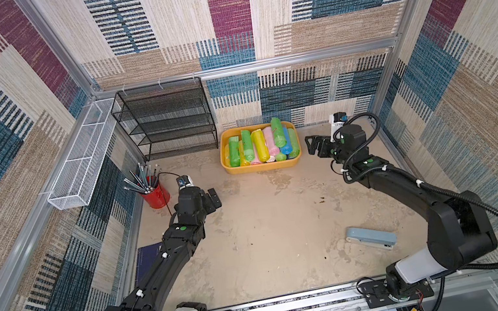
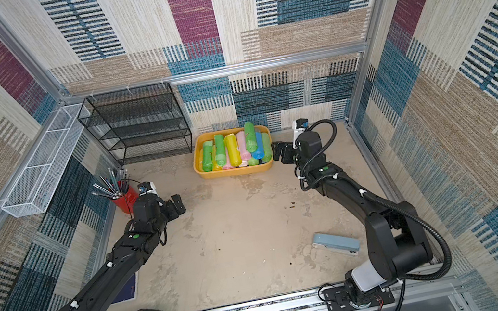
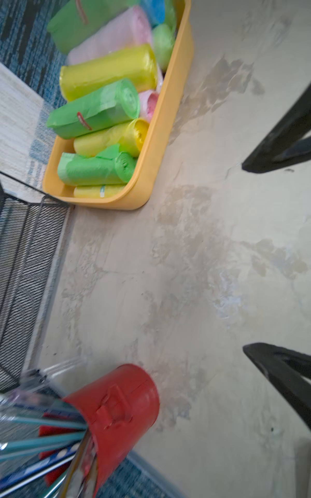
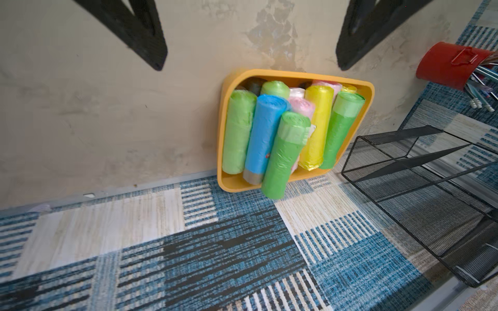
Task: Put the roll of trash bags into the storage box
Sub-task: Reset both arms
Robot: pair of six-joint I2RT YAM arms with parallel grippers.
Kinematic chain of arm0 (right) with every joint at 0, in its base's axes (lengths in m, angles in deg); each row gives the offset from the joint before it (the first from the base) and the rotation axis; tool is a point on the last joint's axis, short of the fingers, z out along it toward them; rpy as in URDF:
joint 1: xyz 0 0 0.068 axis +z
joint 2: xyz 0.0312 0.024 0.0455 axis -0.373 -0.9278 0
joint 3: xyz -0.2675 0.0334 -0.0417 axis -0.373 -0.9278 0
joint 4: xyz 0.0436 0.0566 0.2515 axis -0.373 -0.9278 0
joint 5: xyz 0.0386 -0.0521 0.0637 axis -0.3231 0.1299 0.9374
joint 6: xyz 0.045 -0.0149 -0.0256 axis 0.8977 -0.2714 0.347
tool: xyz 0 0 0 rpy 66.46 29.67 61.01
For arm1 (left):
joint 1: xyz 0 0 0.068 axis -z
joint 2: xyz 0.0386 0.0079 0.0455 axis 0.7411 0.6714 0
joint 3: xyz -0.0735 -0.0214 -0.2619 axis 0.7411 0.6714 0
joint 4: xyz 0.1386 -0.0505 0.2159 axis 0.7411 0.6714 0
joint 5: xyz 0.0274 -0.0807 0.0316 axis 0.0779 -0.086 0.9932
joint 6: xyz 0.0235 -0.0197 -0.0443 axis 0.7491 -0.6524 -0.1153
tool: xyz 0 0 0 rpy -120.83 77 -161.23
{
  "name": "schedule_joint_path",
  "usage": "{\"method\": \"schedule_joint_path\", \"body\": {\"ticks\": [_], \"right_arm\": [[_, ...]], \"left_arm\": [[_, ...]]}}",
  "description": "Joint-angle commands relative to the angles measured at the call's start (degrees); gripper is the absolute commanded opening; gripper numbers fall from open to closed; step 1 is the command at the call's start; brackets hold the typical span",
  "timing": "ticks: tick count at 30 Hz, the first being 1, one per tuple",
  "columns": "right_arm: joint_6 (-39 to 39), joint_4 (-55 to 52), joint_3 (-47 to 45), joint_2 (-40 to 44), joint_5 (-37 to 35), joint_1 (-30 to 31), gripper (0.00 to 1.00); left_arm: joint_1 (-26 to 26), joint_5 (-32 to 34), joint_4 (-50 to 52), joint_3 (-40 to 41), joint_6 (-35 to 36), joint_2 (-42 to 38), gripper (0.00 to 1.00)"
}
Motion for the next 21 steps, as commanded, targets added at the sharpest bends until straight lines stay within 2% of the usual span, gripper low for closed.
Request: {"method": "schedule_joint_path", "body": {"ticks": [1,5,7,9,12,17,19,21], "right_arm": [[-1.63,11.90,-5.48,3.49,-8.00,-0.05,0.99],[-4.91,12.33,-7.44,4.99,-13.02,-0.23,0.99],[-5.47,13.19,-8.50,5.35,-15.63,-0.40,0.99],[-6.05,14.78,-9.83,5.73,-16.41,-0.62,0.99],[-7.15,17.83,-12.42,6.54,-17.53,-0.92,0.99],[-7.75,19.89,-16.19,6.79,-21.23,-2.39,0.99],[-8.55,20.65,-18.08,6.76,-23.08,-3.27,0.99],[-9.54,21.67,-19.97,7.11,-26.41,-3.65,0.99]], "left_arm": [[-0.97,9.09,-8.04,2.67,8.76,0.27,0.98],[-1.12,11.89,-17.22,7.65,17.46,2.08,0.98],[-1.71,11.08,-25.85,10.91,20.86,4.92,0.98],[-2.17,11.44,-28.44,11.14,23.13,8.34,0.98],[-3.76,10.84,-31.98,11.50,22.86,13.24,0.98],[-5.76,4.01,-42.22,13.47,24.17,18.21,0.99],[-6.60,3.66,-39.97,13.41,22.45,17.50,0.99],[-7.92,1.59,-42.58,14.65,21.77,17.57,0.99]]}}
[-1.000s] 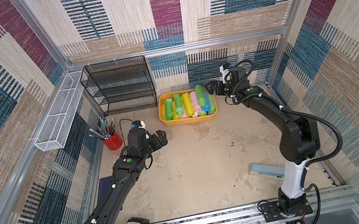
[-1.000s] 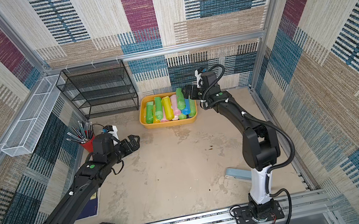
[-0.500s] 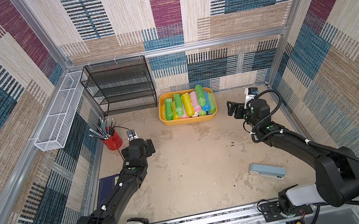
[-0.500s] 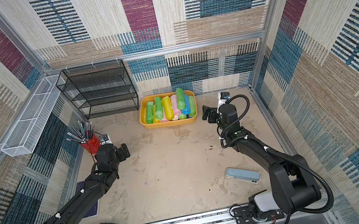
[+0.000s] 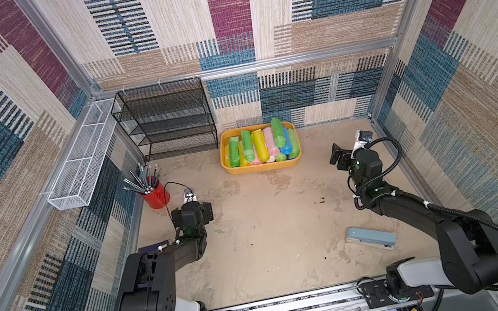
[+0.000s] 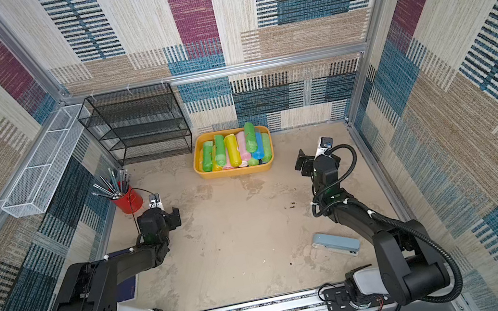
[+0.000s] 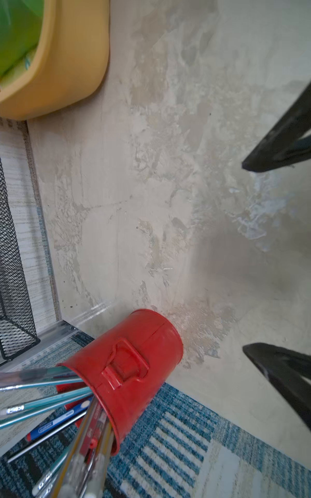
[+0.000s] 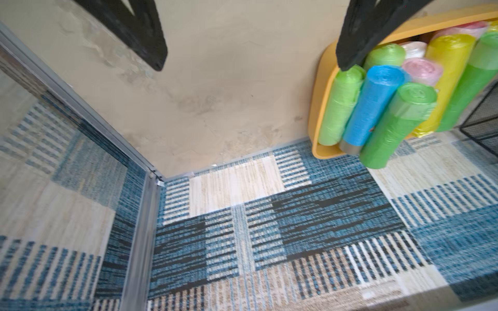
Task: Put the roll of trash bags into the storage box
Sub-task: Reset both arms
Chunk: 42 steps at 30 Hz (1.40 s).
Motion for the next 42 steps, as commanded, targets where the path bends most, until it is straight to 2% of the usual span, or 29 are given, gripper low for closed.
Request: {"method": "schedule_joint_path", "body": {"ticks": [1,4,5,6,8,11,12,17,19,21,24,26,27,30,31,34,37,39,40,41,42], "right_arm": [[-1.74,5.26,-3.08,0.79,-7.42,-0.62,0.99],[-2.46,14.02,-9.47,1.99,-9.71,-0.80,0.99],[-2.45,16.54,-11.41,2.18,-10.43,-0.84,0.99],[-2.04,18.63,-13.04,2.27,-11.61,-0.85,0.99],[-2.93,22.62,-15.45,1.93,-13.65,-0.88,0.99],[-5.51,27.97,-17.50,0.19,-17.21,-1.01,0.99],[-5.85,28.36,-17.46,-0.04,-18.18,-1.19,0.99],[-9.89,35.30,-18.38,-3.23,-21.44,-1.63,0.99],[-7.41,28.54,-16.22,-3.72,-21.85,-2.04,0.99],[-6.24,30.39,-17.53,-5.35,-21.10,-2.58,0.99],[-7.30,42.30,-21.42,-10.27,-20.76,-3.46,0.99],[-5.79,35.43,-19.60,-8.97,-17.14,-3.85,0.99],[-7.44,38.66,-20.21,-9.91,-15.09,-4.24,0.99],[-14.61,40.83,-19.37,-12.37,1.41,-4.44,0.99],[-13.99,35.89,-17.51,-12.21,2.93,-4.80,0.99],[-13.04,35.39,-17.24,-12.07,6.42,-6.28,0.99],[-13.01,39.70,-20.16,-11.23,12.97,-8.12,0.99],[-13.32,49.75,-25.08,-12.81,17.81,-9.52,0.99],[-13.18,56.15,-27.05,-14.94,16.66,-9.46,0.99],[-12.41,49.36,-26.14,-12.34,15.99,-9.60,0.99],[-12.18,48.73,-25.36,-12.28,15.41,-9.71,0.99]], "left_arm": [[-1.61,-3.49,-7.81,1.88,-0.53,-0.31,0.99],[-3.07,-6.72,-13.30,6.05,-2.36,0.39,0.99],[-3.42,-7.55,-20.17,7.30,-1.03,3.00,0.99],[-3.42,-8.34,-22.18,7.66,-0.57,3.43,0.99],[-3.46,-9.75,-12.87,5.40,-1.25,0.68,0.99],[-3.60,-10.35,-15.47,4.76,-0.35,2.84,0.99],[-3.67,-10.58,-13.03,4.32,-0.80,2.10,0.99],[-3.82,-10.69,-13.64,4.24,-0.76,2.48,0.99],[-3.86,-10.60,-13.79,4.38,-0.85,2.42,0.99],[-3.86,-10.55,-14.00,4.43,-0.82,2.42,0.99],[-3.84,-10.59,-13.96,4.39,-0.85,2.42,0.99],[-3.86,-10.51,-14.09,4.59,-0.84,2.42,0.99],[-3.79,-10.42,-14.34,4.63,-0.77,2.42,0.99],[-3.82,-10.42,-14.34,4.71,-0.83,2.42,0.99],[-3.86,-10.42,-14.40,4.61,-0.83,2.42,0.99],[-3.84,-10.42,-14.28,4.63,-0.85,2.42,0.99],[-3.86,-10.60,-13.94,4.38,-0.83,2.42,0.99],[-3.86,-10.51,-13.99,4.50,-0.87,2.42,0.99],[-3.84,-10.60,-13.96,4.41,-0.83,2.42,0.99],[-3.86,-10.60,-13.84,4.30,-0.78,2.42,0.99],[-3.86,-10.61,-13.75,4.43,-0.87,2.40,0.99]]}}
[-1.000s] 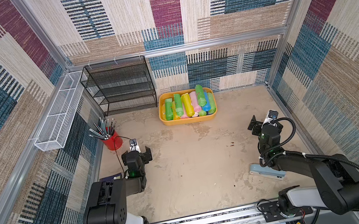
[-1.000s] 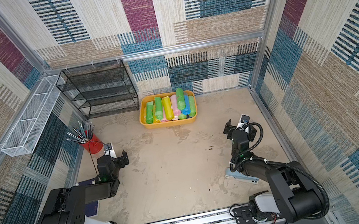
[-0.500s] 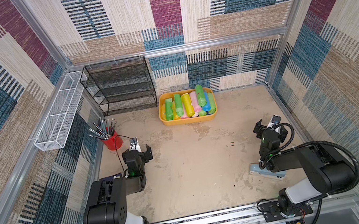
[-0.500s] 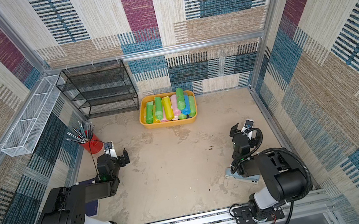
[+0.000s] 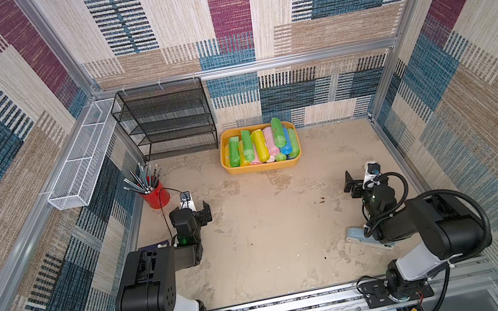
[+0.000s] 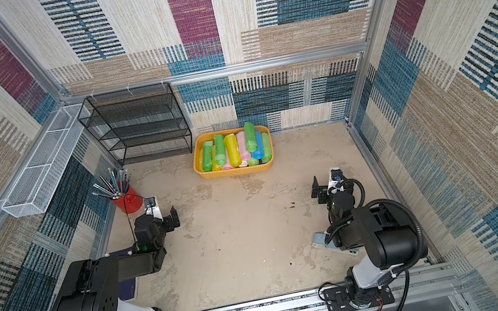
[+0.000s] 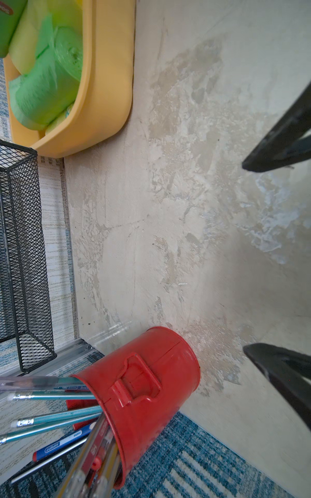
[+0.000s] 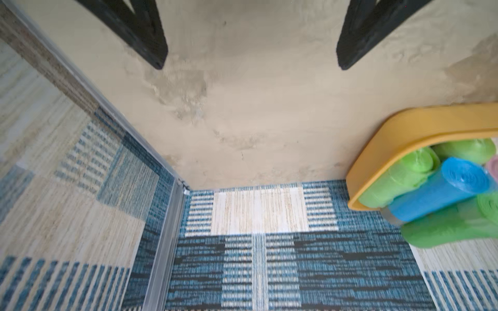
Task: Put the roll of trash bags into the storage box
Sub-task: Reset both arms
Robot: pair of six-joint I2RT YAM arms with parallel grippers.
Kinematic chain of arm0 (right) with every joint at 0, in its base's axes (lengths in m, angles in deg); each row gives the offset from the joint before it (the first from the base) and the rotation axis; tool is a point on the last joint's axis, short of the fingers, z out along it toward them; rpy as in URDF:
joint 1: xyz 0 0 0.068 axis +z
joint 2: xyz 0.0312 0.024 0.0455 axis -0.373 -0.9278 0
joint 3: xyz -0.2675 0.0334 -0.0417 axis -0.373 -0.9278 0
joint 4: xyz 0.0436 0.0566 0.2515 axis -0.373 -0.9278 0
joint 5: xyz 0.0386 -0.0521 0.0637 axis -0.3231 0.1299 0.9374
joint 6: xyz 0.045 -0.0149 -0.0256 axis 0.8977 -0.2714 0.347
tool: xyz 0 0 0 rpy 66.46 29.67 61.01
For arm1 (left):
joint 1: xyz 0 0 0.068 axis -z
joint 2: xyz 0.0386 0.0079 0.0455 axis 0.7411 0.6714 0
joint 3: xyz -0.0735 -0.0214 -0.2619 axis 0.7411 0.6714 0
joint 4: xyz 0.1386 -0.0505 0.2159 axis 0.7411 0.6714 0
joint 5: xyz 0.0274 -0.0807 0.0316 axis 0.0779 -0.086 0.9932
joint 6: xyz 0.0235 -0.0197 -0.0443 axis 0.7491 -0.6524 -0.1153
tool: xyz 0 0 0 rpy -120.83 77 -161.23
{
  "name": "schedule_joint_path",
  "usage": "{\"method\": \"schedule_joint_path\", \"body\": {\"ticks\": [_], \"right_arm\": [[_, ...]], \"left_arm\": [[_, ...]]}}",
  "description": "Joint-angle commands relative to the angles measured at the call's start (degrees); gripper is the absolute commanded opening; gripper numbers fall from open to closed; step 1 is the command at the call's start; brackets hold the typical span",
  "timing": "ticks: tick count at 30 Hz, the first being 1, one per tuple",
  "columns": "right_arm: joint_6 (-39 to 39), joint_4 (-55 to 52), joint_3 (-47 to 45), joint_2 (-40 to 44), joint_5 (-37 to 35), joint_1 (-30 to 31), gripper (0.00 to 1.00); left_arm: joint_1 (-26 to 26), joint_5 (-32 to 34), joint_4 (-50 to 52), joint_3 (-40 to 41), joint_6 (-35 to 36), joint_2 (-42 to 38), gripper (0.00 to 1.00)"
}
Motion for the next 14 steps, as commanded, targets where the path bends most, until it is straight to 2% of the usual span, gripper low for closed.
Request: {"method": "schedule_joint_path", "body": {"ticks": [1,3,5,14], "right_arm": [[0.23,10.43,0.12,-1.19,3.02,-0.25,0.99],[0.34,6.55,0.45,0.58,2.87,-0.26,0.99],[0.72,10.29,-0.68,-0.20,1.65,-0.25,0.99],[0.64,9.01,-0.04,-0.16,2.06,-0.30,0.99]], "left_arm": [[-0.03,-0.67,-1.34,-0.40,-0.30,0.10,0.99],[-0.04,-0.76,-1.03,-0.47,-0.45,0.04,0.99],[-0.09,-0.76,-0.99,-0.54,-0.44,0.00,0.99],[-0.18,-0.94,-1.15,-0.49,-0.44,0.17,0.99]]}}
